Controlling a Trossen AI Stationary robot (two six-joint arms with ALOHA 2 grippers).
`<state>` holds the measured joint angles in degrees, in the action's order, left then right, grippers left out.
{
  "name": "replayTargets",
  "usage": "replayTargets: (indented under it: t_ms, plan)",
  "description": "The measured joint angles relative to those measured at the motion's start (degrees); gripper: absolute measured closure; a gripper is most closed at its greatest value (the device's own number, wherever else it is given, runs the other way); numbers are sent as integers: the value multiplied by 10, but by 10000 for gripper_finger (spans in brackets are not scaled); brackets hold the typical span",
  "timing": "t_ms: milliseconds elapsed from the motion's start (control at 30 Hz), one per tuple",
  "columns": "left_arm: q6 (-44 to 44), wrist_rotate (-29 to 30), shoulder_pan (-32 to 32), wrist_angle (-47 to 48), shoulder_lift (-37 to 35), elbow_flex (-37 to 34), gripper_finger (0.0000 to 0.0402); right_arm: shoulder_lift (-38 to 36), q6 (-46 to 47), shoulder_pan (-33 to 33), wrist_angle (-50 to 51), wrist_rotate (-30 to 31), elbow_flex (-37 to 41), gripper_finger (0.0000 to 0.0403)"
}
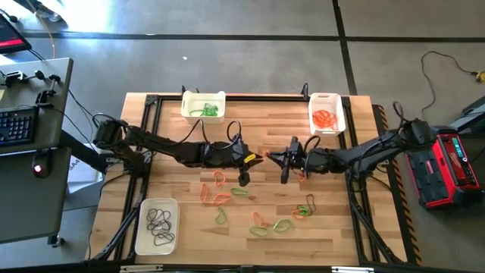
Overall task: Sort rubber bands into baskets
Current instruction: Put the orange rubber band into the top right white bin
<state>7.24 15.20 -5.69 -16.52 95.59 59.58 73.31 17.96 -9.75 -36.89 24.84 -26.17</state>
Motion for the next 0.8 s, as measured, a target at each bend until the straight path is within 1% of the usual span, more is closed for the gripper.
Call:
replayTargets:
  t_ms: [133, 233, 300, 367, 467, 600, 733, 800]
  plan:
    - [-14, 10, 0, -15, 0, 0, 310, -43, 0, 16, 68, 22, 0, 402]
    - [-14, 11, 0, -19, 0, 0, 281, -89, 1, 30, 125, 41, 0, 402]
    - [-15, 13, 0, -28, 1, -3, 266, -127, 5, 44, 182, 64, 0, 402]
    - [-15, 9, 0, -70, 1, -22, 255, -168, 20, 63, 253, 100, 0, 402]
    - [-14, -1, 0, -143, 2, -58, 247, -225, 42, 98, 386, 165, 0, 402]
    - [-7, -15, 0, -208, 2, -97, 245, -283, 87, 158, 527, 222, 0, 402]
    - [5, -21, 0, -229, 2, -118, 245, -300, 101, 234, 597, 257, 0, 403]
    - [12, -21, 0, -226, 2, -121, 245, -296, 101, 276, 616, 260, 0, 403]
